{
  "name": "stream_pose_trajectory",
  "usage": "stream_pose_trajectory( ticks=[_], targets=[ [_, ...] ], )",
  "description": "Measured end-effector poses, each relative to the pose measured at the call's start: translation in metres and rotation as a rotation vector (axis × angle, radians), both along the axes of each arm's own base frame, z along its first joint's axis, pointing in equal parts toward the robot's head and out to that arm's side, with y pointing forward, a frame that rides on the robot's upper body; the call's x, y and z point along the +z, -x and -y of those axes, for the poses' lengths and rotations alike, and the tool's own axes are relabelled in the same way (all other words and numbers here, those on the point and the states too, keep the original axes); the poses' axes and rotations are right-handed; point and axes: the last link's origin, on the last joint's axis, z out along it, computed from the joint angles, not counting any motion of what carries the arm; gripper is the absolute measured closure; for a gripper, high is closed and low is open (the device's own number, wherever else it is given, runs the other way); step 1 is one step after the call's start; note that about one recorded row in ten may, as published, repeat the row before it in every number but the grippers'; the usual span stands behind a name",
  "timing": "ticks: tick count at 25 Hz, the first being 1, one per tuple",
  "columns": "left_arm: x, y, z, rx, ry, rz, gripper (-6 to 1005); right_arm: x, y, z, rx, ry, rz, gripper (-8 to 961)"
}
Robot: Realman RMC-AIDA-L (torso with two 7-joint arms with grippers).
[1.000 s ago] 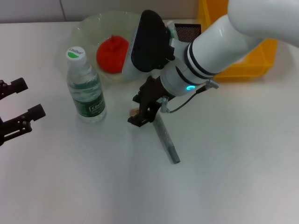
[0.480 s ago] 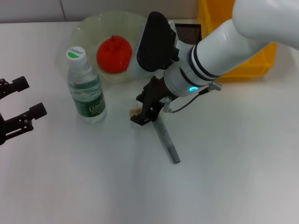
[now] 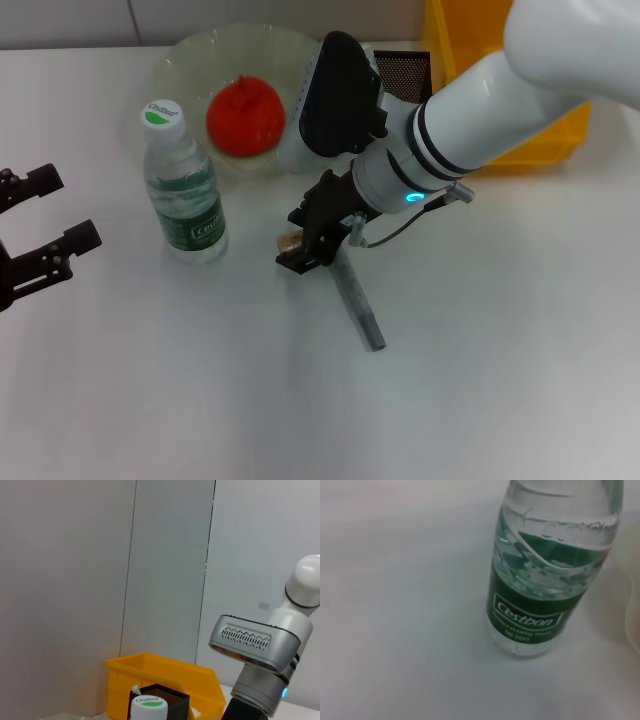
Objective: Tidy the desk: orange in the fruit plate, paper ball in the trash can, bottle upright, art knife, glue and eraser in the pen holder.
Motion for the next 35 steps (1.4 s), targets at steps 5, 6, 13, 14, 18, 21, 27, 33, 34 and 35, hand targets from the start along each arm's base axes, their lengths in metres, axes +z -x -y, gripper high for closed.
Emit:
stream_pose_trajectory(
  ticks=[5,6,13,14,18,21,27,33,34,35],
  targets=[
    [0.0,0.0,0.0,0.0,0.0,0.0,202,0.0,-0.005,-0.002,-0.008,-0.013,0.006,465],
    [0.0,0.0,0.0,0.0,0.0,0.001,202,0.001,-0.006,-0.003,-0.012,-0.015,0.007,467],
    [-0.001,0.0,0.0,0.0,0.0,0.002,202,0.001,-0.007,-0.002,-0.014,-0.016,0.005,517],
    [-0.001,0.0,0.0,0.0,0.0,0.002,202,0.0,-0.007,-0.002,-0.011,-0.015,0.006,530],
    [-0.001,0.0,0.0,0.002,0.0,0.005,202,0.0,-0.007,-0.002,-0.009,-0.013,0.006,638],
    [-0.002,0.001,0.001,0.004,0.0,0.008,202,0.002,-0.001,0.001,-0.009,-0.007,-0.019,705],
    [-0.001,0.002,0.001,0.007,-0.004,0.009,202,0.019,0.009,0.007,-0.033,0.017,-0.052,726],
    [0.0,0.003,0.001,0.008,-0.006,0.006,202,0.059,0.019,0.013,-0.03,-0.08,-0.045,729],
    [0.001,0.003,0.001,0.008,-0.007,0.005,202,0.067,0.02,0.014,-0.031,-0.095,-0.052,729],
    [0.001,0.003,0.001,0.008,-0.007,0.005,202,0.086,0.025,0.015,-0.029,-0.131,-0.08,730]
  ],
)
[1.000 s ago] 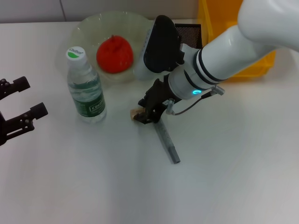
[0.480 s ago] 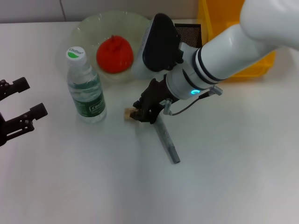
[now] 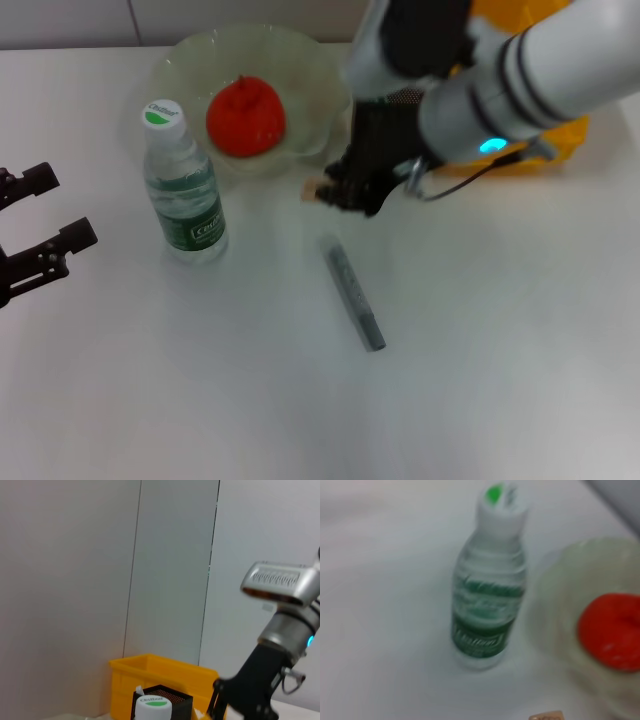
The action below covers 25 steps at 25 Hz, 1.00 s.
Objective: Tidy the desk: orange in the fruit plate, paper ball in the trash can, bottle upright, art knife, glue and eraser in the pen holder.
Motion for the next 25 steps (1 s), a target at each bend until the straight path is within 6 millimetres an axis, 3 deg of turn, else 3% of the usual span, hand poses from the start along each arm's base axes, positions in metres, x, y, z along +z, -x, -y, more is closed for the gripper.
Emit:
stream_pose_trajectory(
  ticks=[1,5,11,16,25],
  targets=[
    [0.0,0.0,0.0,0.0,0.0,0.0,202,0.0,0.0,0.0,0.0,0.0,0.0,730],
    [0.0,-0.002,-0.003,-0.007,0.001,0.001,202,0.031,0.006,-0.002,-0.009,-0.055,-0.052,732],
    [0.001,-0.003,-0.004,-0.008,0.004,0.003,202,0.062,-0.003,-0.022,0.016,-0.19,-0.082,731],
    [0.0,-0.003,-0.004,-0.008,0.005,0.006,202,0.066,-0.016,-0.036,0.027,-0.253,-0.067,732],
    [0.0,-0.003,-0.005,-0.003,0.009,0.011,202,0.057,-0.033,-0.05,0.006,-0.294,-0.059,723]
  ],
)
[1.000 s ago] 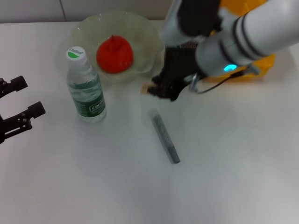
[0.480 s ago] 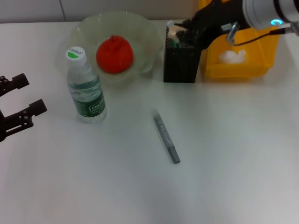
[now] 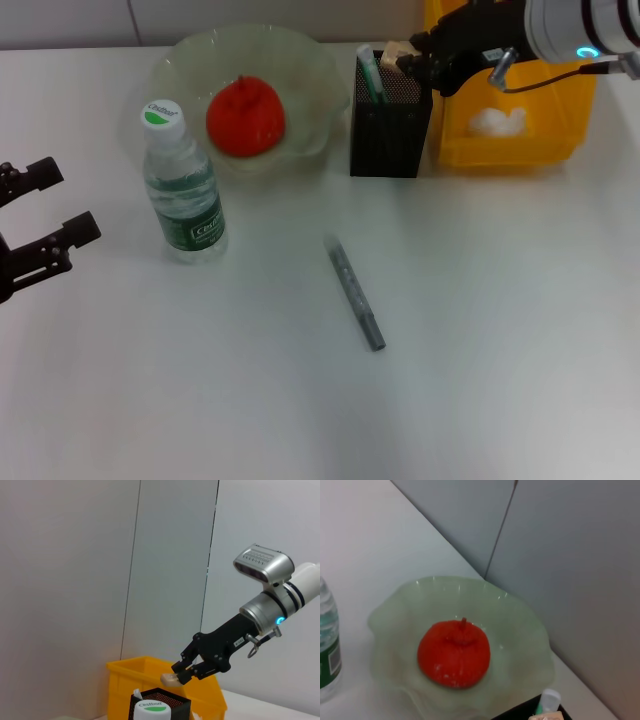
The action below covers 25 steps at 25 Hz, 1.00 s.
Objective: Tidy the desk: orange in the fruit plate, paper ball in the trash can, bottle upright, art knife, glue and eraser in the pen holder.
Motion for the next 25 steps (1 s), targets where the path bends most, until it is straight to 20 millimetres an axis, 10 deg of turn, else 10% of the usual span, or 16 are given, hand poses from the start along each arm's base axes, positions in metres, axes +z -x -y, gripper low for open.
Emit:
stream_pose_trajectory(
  ticks=[9,20,25],
  targets=[
    [0.001,0.0,0.0,0.002,0.002,-0.001,202,-0.007,-0.005,-0.008,-0.016,-0.01,0.003,693],
    [0.004,0.001,0.0,-0.001,-0.001,-0.01,202,0.01,0.021,0.024,-0.154,0.103,-0.04,257],
    [0.009,0.001,-0.001,-0.013,-0.005,-0.024,202,0.009,0.031,0.039,-0.318,0.17,-0.009,253]
  ],
)
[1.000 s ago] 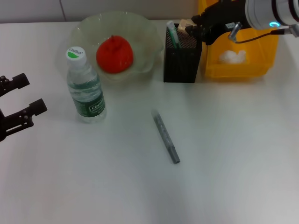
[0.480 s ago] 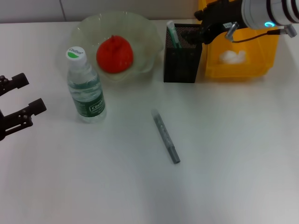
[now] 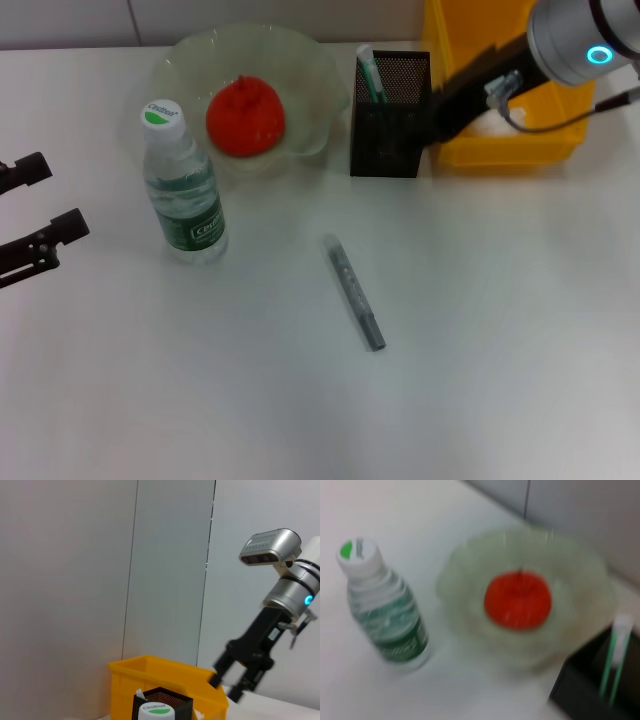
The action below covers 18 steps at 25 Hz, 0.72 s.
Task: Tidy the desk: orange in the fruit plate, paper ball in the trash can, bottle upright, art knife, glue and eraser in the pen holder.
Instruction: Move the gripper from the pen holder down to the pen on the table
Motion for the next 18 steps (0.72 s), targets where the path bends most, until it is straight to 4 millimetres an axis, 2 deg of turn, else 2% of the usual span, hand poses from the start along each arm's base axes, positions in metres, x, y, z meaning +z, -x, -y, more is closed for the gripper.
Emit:
stream_pose_trajectory(
  ticks=[4,9,14,18],
  targets=[
    [0.006,0.001,-0.002,-0.004,-0.005,-0.019,202,-0.008,0.004,0.009,-0.179,0.074,0.038,254],
    [0.014,0.003,-0.003,-0.018,-0.018,-0.046,202,-0.035,0.006,0.017,-0.318,0.136,0.106,255],
    [0.024,0.001,-0.005,-0.038,-0.048,-0.099,202,-0.07,0.01,0.012,-0.423,0.247,0.107,257],
    [0.031,-0.001,-0.008,-0.052,-0.081,-0.125,202,-0.092,0.007,0.0,-0.445,0.231,0.125,258]
  ],
)
